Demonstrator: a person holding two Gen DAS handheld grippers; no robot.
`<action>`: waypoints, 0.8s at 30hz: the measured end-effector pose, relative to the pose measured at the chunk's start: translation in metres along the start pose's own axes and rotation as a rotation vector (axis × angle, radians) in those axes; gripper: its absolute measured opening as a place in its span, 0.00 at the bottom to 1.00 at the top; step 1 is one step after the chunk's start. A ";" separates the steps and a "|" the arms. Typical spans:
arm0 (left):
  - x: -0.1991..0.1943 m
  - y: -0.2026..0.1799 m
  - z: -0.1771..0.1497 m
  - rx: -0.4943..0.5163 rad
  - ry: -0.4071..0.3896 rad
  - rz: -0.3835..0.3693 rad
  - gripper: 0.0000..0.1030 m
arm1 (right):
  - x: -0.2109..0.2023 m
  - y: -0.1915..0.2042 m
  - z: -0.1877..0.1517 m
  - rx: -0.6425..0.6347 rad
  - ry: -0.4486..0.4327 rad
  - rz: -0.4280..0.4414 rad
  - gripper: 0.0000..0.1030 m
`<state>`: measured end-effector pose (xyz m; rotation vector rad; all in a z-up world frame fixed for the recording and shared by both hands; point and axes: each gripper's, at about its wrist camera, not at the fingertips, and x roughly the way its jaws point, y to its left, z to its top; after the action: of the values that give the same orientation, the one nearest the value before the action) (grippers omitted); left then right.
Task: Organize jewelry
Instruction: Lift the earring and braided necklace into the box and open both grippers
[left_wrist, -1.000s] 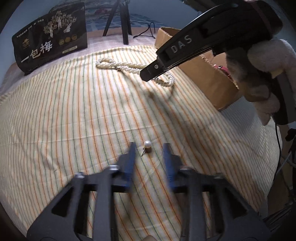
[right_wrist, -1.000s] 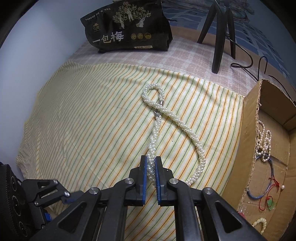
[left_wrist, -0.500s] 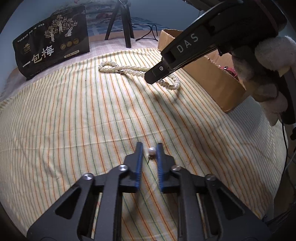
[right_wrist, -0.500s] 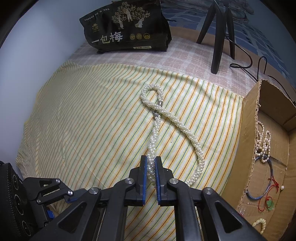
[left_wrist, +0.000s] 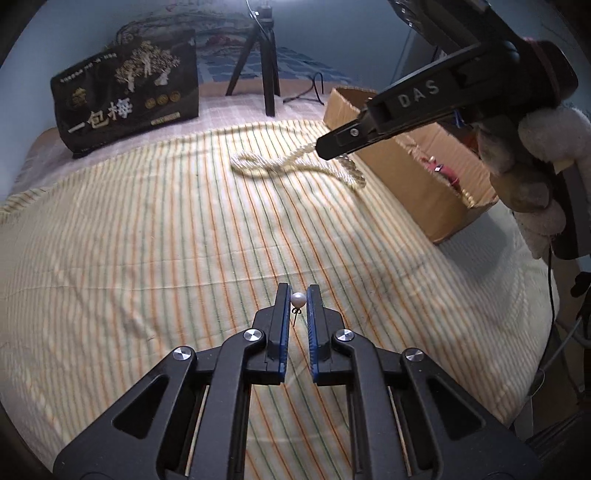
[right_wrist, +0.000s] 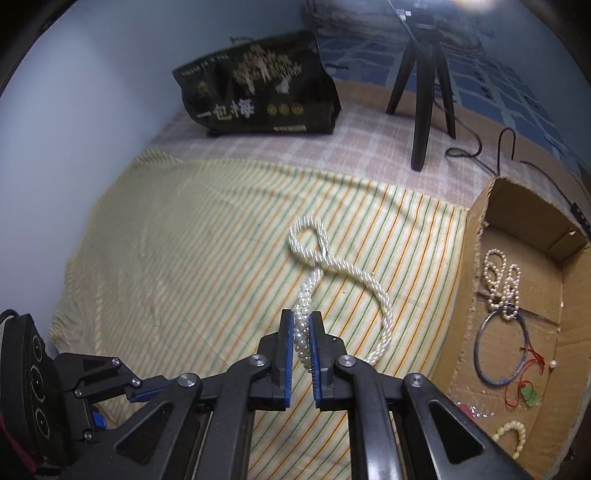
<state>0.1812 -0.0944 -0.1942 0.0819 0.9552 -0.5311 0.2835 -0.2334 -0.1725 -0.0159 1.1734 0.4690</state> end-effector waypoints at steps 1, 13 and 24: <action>-0.005 0.000 0.001 -0.003 -0.007 -0.001 0.06 | -0.005 0.002 0.000 -0.002 -0.006 0.001 0.05; -0.046 -0.017 0.008 0.011 -0.060 -0.007 0.06 | -0.069 0.017 -0.012 0.000 -0.091 0.025 0.05; -0.068 -0.032 0.016 0.028 -0.093 -0.019 0.06 | -0.127 0.023 -0.025 0.004 -0.178 0.024 0.04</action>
<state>0.1465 -0.1004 -0.1259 0.0725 0.8585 -0.5607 0.2147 -0.2633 -0.0645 0.0430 1.0010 0.4796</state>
